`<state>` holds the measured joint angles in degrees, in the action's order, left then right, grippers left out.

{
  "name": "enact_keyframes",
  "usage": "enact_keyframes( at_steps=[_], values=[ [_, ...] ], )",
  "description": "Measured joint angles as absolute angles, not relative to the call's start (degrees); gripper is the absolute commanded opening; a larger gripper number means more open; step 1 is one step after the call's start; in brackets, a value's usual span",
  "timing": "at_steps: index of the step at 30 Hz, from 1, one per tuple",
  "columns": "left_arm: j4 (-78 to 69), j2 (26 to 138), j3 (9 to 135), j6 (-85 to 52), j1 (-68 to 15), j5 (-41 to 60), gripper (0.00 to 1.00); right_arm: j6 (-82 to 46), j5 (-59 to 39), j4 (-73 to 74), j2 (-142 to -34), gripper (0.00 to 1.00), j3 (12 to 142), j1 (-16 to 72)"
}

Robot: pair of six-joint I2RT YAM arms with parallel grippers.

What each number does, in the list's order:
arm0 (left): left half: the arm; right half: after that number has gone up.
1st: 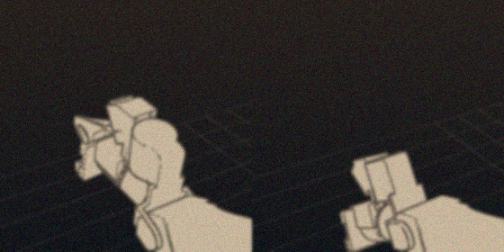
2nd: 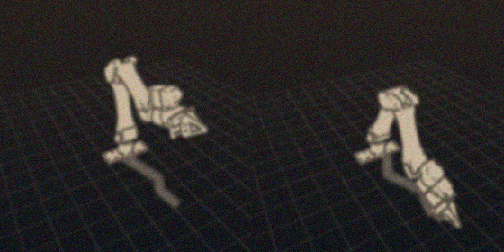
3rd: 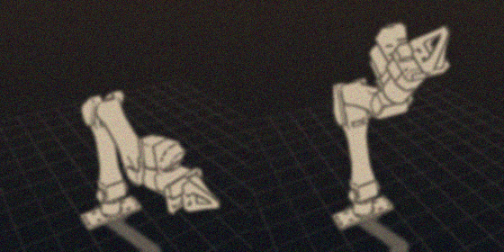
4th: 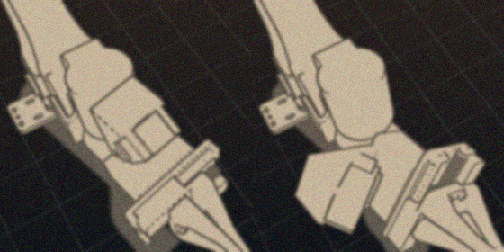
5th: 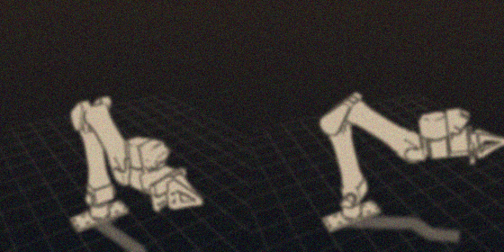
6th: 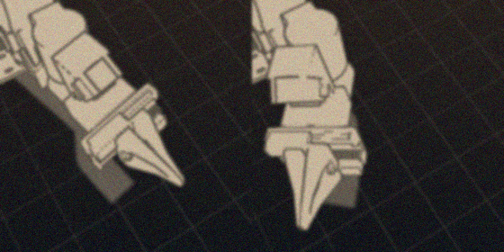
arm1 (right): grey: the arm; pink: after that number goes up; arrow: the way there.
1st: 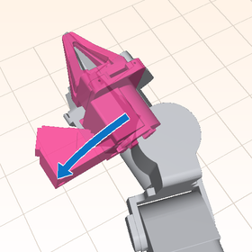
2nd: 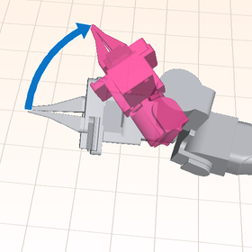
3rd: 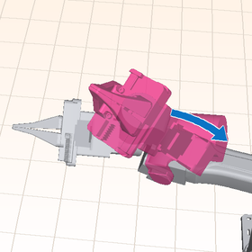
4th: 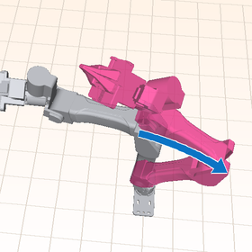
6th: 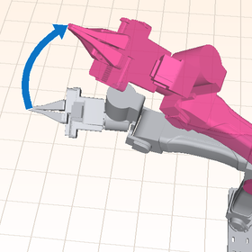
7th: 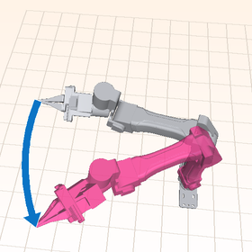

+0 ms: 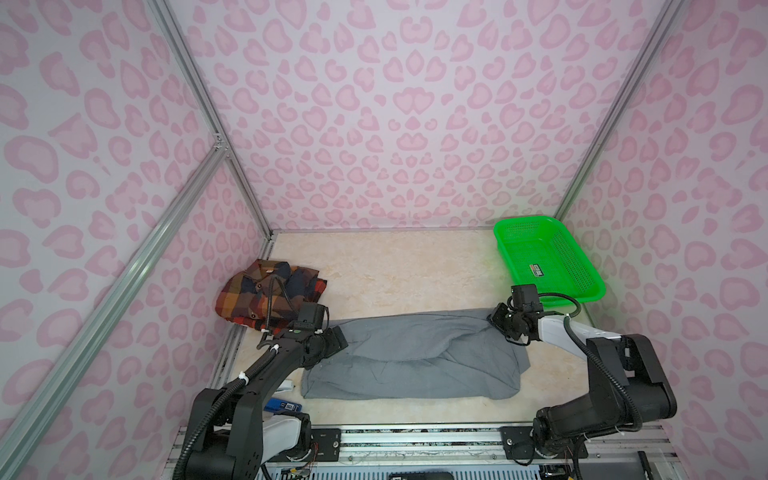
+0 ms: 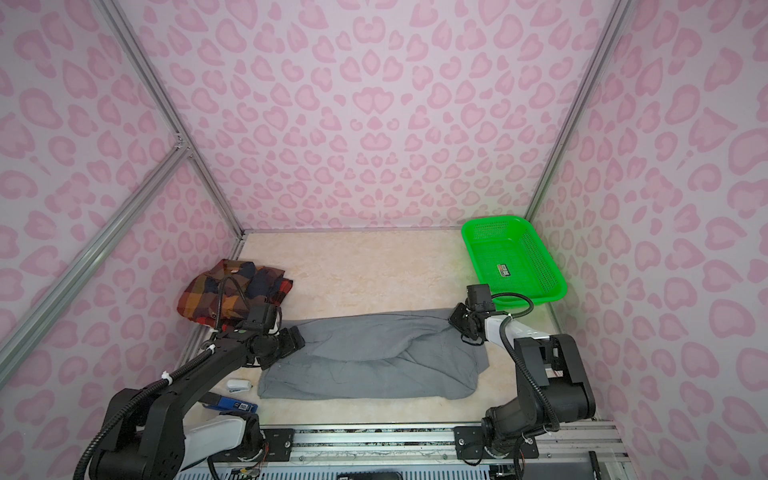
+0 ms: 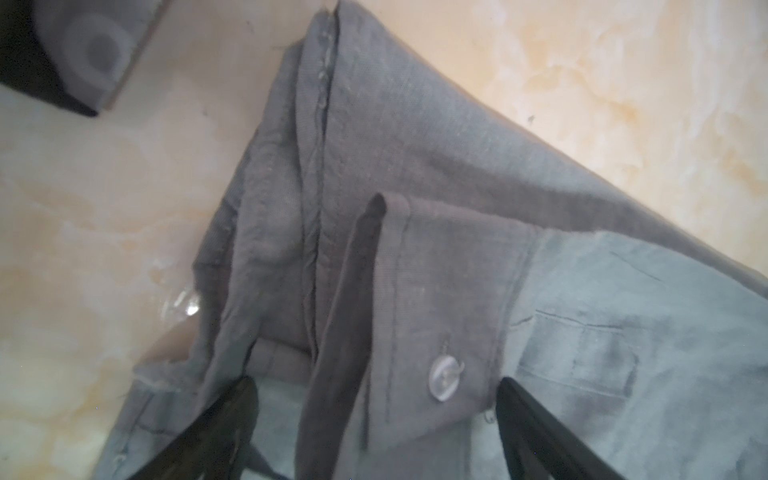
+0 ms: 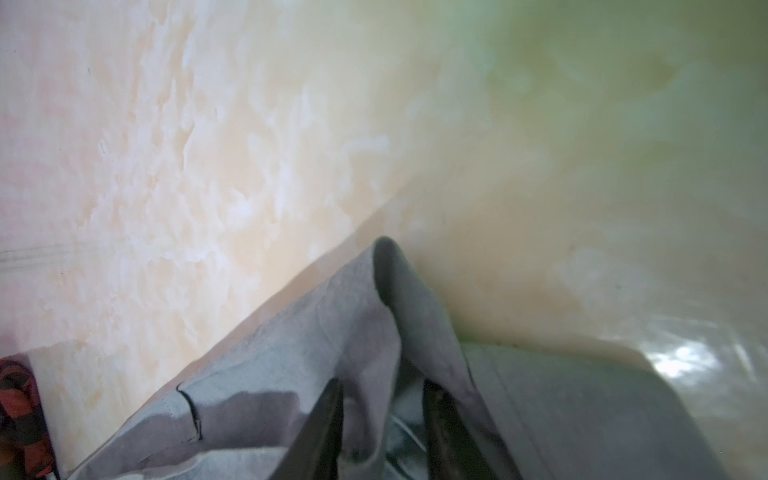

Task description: Fold and stack the long sleeve shirts

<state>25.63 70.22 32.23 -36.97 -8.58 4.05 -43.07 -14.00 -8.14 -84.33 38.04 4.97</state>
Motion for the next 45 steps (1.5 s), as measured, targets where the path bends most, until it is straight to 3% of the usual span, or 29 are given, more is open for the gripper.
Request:
enact_keyframes(
  at_steps=[6,11,18,29,45],
  values=[
    [27.03,70.28,36.38,-36.95,-8.58,4.1,0.93,-41.32,-10.24,-14.09,-74.06,0.44,40.97,9.82],
    [27.94,72.62,40.23,-36.77,-8.47,2.92,0.94,-42.76,-6.17,-18.46,-68.01,0.42,39.64,22.0],
    [28.42,76.71,40.66,-37.26,-8.38,1.91,0.94,-50.37,-1.8,-23.44,-67.11,0.42,32.95,29.32],
    [23.86,76.27,35.29,-39.72,-10.33,1.1,0.94,-49.39,-1.5,-18.37,-82.5,0.41,37.82,23.53],
    [16.58,65.19,24.86,-51.66,-24.16,-4.56,0.94,-43.62,-2.76,-10.72,-112.97,0.41,69.25,22.02]
  ],
)
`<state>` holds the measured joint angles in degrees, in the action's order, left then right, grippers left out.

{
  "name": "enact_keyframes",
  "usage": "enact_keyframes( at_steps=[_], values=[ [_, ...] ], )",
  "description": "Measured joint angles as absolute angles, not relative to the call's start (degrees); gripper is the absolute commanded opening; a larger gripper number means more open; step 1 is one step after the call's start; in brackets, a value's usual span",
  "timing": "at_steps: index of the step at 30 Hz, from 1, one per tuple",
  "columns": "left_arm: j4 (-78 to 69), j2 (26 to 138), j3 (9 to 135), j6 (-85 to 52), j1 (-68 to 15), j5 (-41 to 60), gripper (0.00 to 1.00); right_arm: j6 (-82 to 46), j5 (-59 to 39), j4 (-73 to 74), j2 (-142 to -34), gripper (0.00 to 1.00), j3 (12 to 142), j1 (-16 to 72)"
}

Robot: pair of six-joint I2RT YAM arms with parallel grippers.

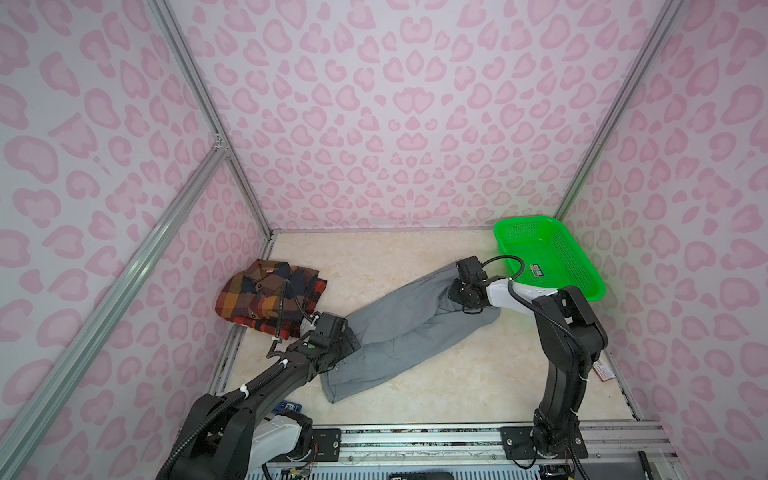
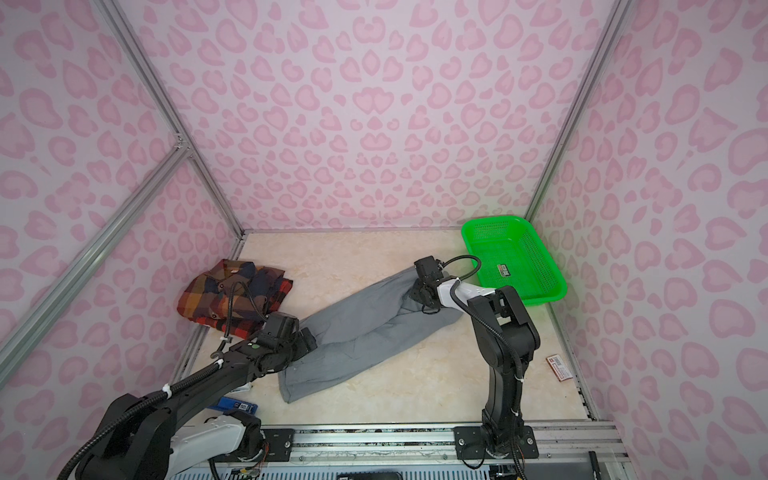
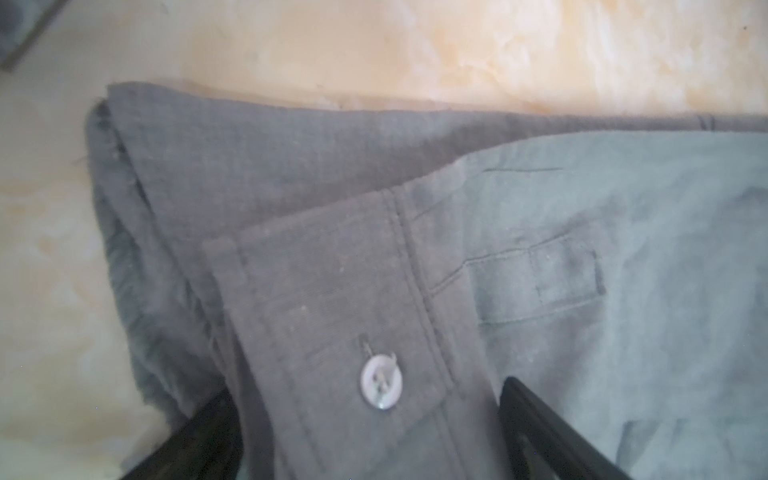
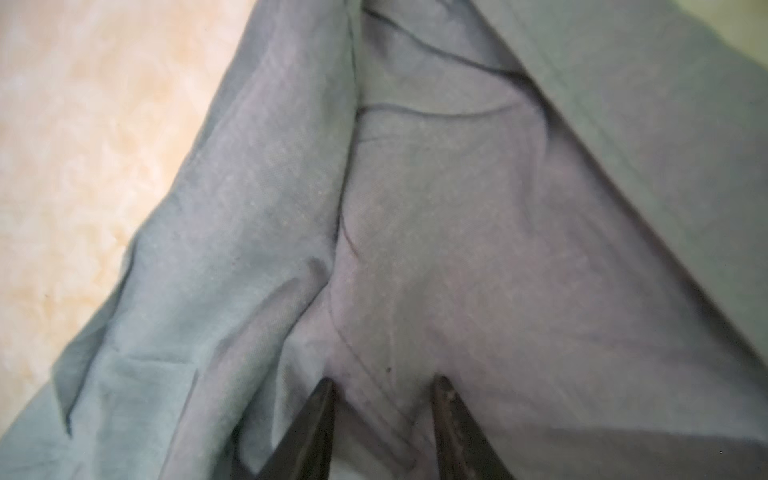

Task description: Fold and stack the long sleeve shirts

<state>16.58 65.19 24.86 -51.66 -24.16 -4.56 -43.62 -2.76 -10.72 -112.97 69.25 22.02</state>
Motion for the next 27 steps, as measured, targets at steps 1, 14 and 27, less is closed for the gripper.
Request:
enact_keyframes(
  at_steps=[1,14,27],
  values=[
    [16.58,64.03,24.12,-52.97,-25.54,-4.78,0.94,-42.81,-3.27,-10.24,-114.19,0.41,70.7,22.02],
    [23.16,56.25,23.22,-78.04,-51.48,-10.33,0.94,-36.49,-7.49,-16.88,-125.08,0.41,89.54,24.34],
    [36.47,51.09,34.24,-82.63,-57.17,-17.61,0.99,-31.94,-11.94,-21.47,-107.68,0.45,83.26,25.98]
  ],
)
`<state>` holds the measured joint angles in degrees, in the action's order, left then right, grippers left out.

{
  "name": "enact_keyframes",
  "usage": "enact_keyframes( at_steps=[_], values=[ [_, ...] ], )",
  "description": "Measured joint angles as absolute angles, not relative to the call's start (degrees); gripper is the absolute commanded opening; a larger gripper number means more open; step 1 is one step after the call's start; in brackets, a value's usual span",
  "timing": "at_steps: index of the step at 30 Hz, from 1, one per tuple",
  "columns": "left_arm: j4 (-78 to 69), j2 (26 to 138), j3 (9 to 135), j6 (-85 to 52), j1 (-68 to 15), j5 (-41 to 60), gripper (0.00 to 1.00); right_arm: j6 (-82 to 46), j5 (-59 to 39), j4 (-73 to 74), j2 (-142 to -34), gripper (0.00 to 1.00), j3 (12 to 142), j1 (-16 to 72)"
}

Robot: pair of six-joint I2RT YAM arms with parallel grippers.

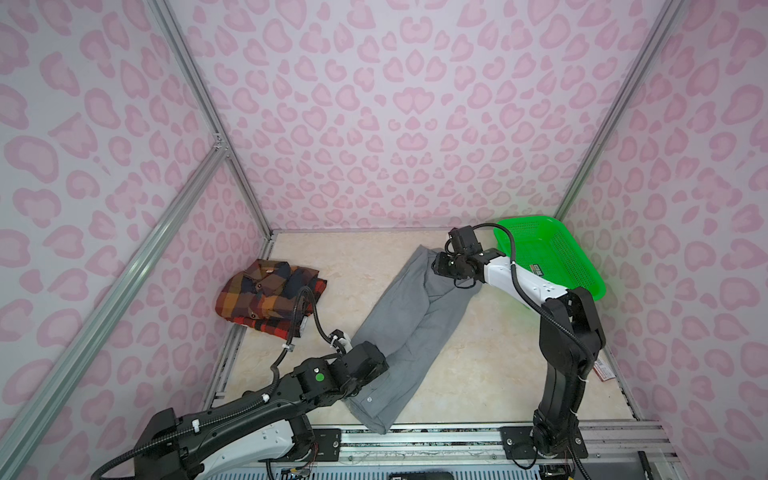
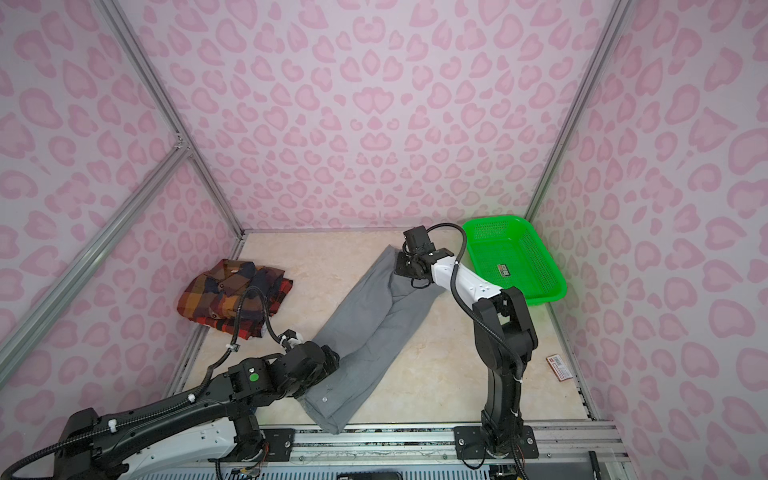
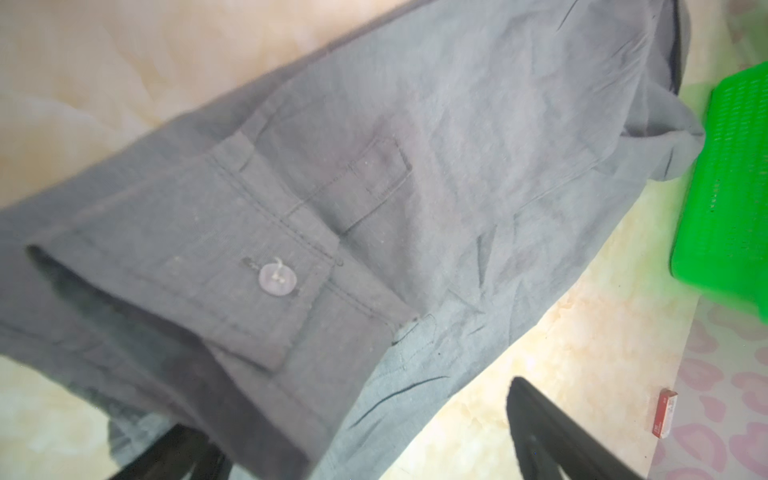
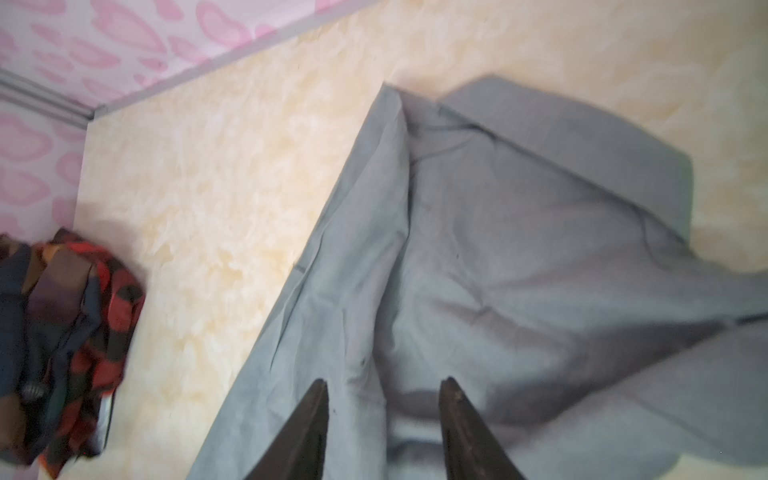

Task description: Fold and stack the long sleeve shirts

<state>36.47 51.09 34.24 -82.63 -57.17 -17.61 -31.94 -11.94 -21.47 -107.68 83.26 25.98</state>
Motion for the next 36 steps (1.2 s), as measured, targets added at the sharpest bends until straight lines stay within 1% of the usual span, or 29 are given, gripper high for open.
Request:
enact_keyframes(
  at_steps=[4,8,13,19,21,25,31,36],
  values=[
    [41.04,46.63,35.35,-79.05,-54.15,-19.49,0.99,-34.61,-15.2,-19.35,-100.77,0.44,71.33,29.95],
    [43.62,43.55,35.22,-75.72,-52.25,-20.08,0.99,-40.27,-17.28,-15.05,-97.43,0.43,61.14,33.8],
    [43.11,44.73,33.19,-73.43,-52.18,-17.06,0.98,-44.25,-18.55,-9.98,-96.88,0.42,56.47,38.5],
    [43.03,42.35,31.66,-72.42,-52.12,-17.87,0.98,-48.82,-16.97,-4.32,-98.04,0.41,50.63,39.88],
    [43.48,41.43,30.02,-72.44,-52.01,-18.5,0.98,-50.59,-19.16,-1.96,-99.0,0.41,48.77,38.35],
    [43.4,41.01,26.06,-72.82,-51.92,-18.96,0.98,-50.26,-20.47,1.5,-100.44,0.41,48.99,33.17],
    [40.93,41.06,20.1,-74.63,-51.94,-16.75,0.97,-42.44,-14.76,-10.44,-100.97,0.42,55.57,27.29],
    [39.68,39.24,19.57,-75.64,-52.73,-16.05,0.95,-33.28,-13.19,-18.81,-104.36,0.42,62.96,23.62]
  ],
)
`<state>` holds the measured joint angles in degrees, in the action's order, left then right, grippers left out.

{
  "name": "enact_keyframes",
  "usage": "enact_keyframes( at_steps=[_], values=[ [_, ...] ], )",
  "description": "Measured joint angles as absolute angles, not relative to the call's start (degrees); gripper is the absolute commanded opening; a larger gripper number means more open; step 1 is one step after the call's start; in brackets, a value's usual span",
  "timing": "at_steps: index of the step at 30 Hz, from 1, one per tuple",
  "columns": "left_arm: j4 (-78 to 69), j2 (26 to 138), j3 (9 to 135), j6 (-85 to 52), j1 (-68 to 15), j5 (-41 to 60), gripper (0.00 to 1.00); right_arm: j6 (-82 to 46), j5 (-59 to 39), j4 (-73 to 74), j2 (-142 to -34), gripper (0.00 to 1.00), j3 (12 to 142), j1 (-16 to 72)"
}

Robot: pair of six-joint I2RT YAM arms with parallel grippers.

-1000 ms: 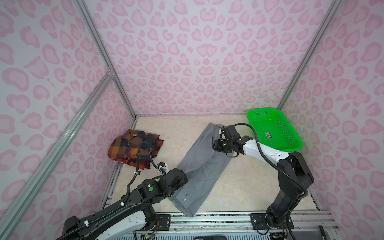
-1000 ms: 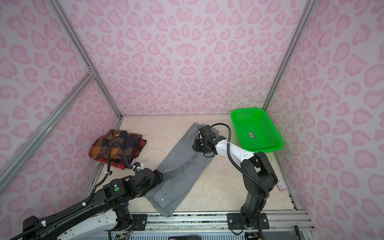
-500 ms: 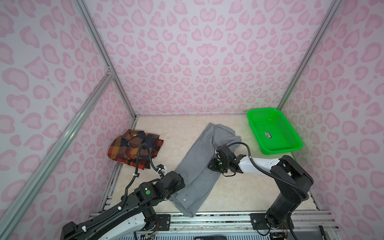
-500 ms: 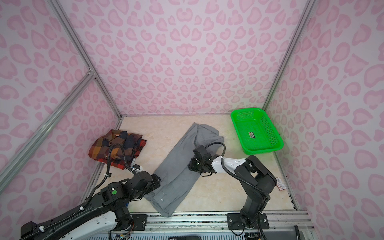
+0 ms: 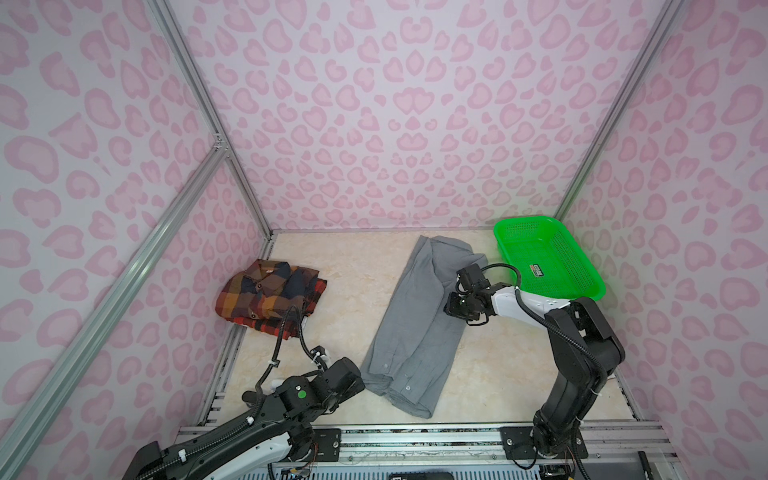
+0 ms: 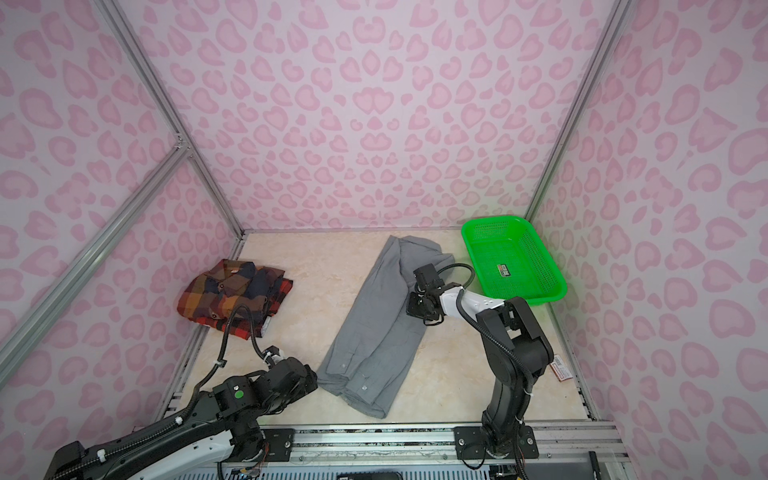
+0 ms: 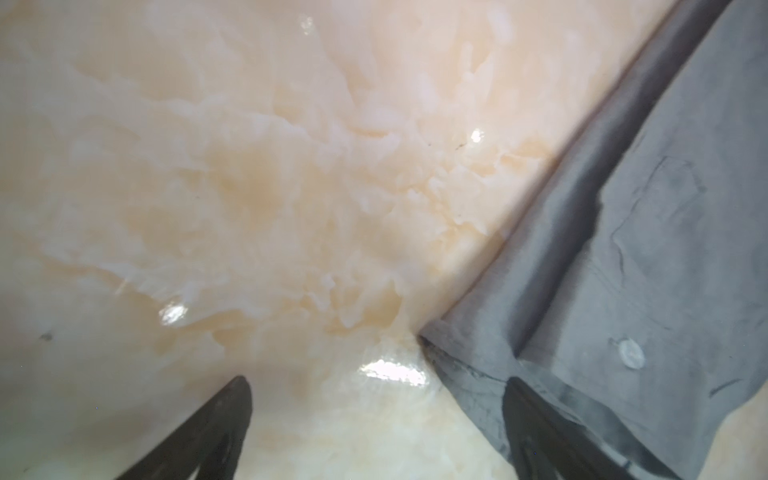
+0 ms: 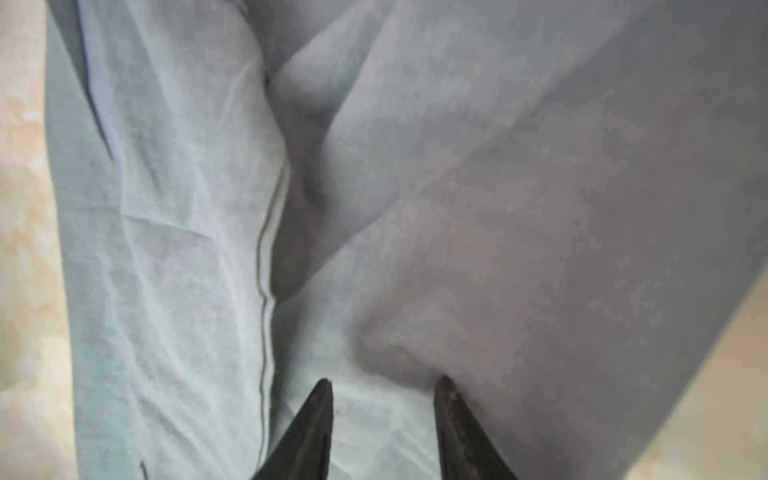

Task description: Fold and stack the long sleeve shirts

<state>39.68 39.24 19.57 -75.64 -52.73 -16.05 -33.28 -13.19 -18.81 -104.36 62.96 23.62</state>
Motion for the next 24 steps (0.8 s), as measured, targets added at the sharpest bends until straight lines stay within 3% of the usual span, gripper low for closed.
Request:
enact_keyframes(
  at_steps=[5,10,24],
  values=[
    [39.2,39.11,20.88,-76.95,-54.28,-16.36,0.95,-25.78,-11.75,-24.25,-105.6,0.43,68.01,26.02],
    [39.13,40.69,22.22,-78.02,-55.68,-17.58,0.95,-24.34,-12.53,-25.58,-102.28,0.41,71.79,34.94],
    [42.63,37.63,24.14,-77.95,-53.91,-23.16,0.97,-36.95,-23.53,-12.71,-110.65,0.38,69.67,49.8]
  ],
)
